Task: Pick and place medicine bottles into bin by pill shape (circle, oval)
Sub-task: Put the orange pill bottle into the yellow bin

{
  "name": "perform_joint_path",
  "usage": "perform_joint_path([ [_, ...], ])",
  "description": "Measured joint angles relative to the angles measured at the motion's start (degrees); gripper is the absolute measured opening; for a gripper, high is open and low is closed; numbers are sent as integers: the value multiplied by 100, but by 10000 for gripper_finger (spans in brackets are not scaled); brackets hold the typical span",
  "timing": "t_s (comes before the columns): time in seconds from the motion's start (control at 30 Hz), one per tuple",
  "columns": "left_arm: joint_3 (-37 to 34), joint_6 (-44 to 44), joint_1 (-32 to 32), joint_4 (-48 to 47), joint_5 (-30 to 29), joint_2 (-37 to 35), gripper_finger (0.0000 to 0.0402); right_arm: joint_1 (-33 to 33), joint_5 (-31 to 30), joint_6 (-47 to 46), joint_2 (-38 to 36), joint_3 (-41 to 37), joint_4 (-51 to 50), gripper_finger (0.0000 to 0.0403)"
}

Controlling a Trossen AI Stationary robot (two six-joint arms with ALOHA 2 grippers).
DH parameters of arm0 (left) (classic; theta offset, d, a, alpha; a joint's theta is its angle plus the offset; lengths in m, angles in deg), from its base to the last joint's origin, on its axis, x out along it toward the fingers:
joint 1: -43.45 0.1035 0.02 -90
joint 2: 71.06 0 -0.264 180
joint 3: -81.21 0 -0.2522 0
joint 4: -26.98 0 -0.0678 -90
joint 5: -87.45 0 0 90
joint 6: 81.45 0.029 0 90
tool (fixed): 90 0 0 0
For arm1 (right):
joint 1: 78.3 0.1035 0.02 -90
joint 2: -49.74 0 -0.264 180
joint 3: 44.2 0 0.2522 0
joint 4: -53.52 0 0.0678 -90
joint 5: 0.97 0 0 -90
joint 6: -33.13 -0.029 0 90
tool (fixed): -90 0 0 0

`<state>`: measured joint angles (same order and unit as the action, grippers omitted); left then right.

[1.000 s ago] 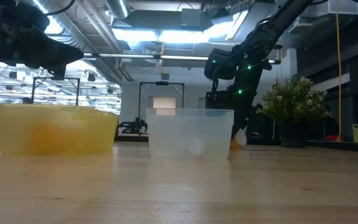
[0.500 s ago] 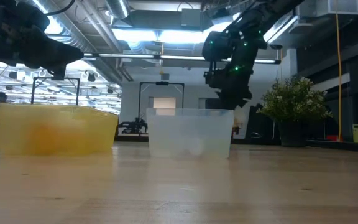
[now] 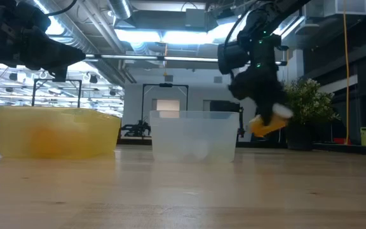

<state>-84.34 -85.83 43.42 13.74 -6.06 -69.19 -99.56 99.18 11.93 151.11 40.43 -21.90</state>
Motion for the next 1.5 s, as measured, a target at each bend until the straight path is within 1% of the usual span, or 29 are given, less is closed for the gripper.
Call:
perform_joint_path([
  [0.03, 0, 0, 2, 0, 0, 0, 50, 0, 178, -101, 3, 25, -299, 165],
  [0.1, 0, 0, 1, 0, 0, 0, 50, 6, 286, -124, 4, 102, -834, 165],
  [0.2, 0, 0, 2, 0, 0, 0, 50, 28, 344, -242, 6, 202, -1291, 165],
  [0.27, 1, 0, 2, 0, 0, 0, 50, 44, 537, -252, 6, 227, -1558, 165],
  [0.33, 2, 0, 0, -2, 0, 0, 50, 88, 789, -237, 6, 227, -1630, 165],
  [0.43, 0, 0, 0, -1, 0, 0, 50, 185, 861, -232, 6, 227, -1596, 165],
  [0.57, 0, -2, 1, 0, 0, 0, 50, 325, 1601, -235, 8, 253, -1646, 165],
  [0.63, 0, -2, 1, 0, 0, 0, 50, 416, 1873, -283, 8, 345, -1716, 165],
  [0.7, 0, -2, 2, -2, 0, 0, 50, 518, 2008, -471, 8, 440, -1688, 165],
  [0.83, 0, -8, 0, 0, 0, 0, 50, 706, 2064, -1088, 8, 692, -1568, 165],
  [0.9, 0, -14, 0, 0, 0, 0, 50, 777, 2311, -1561, 8, 797, -1475, 165],
  [1.03, 0, -4, 0, -1, 0, 0, 50, 971, 2769, -2691, 8, 942, -765, 165],
  [1.17, 0, -2, 1, -1, 0, 0, 50, 1230, 3026, -3738, 26, 960, 674, 165],
  [1.3, 1, 0, 0, 0, 0, 0, 50, 1476, 3074, -4727, 89, 968, 2184, 165],
  [1.4, 1, 0, 1, 0, 0, 0, 50, 1605, 3171, -5486, 172, 968, 2940, 165],
  [1.5, 0, 0, 0, 0, 0, 0, 50, 1731, 3214, -6179, 346, 966, 3412, 165],
])
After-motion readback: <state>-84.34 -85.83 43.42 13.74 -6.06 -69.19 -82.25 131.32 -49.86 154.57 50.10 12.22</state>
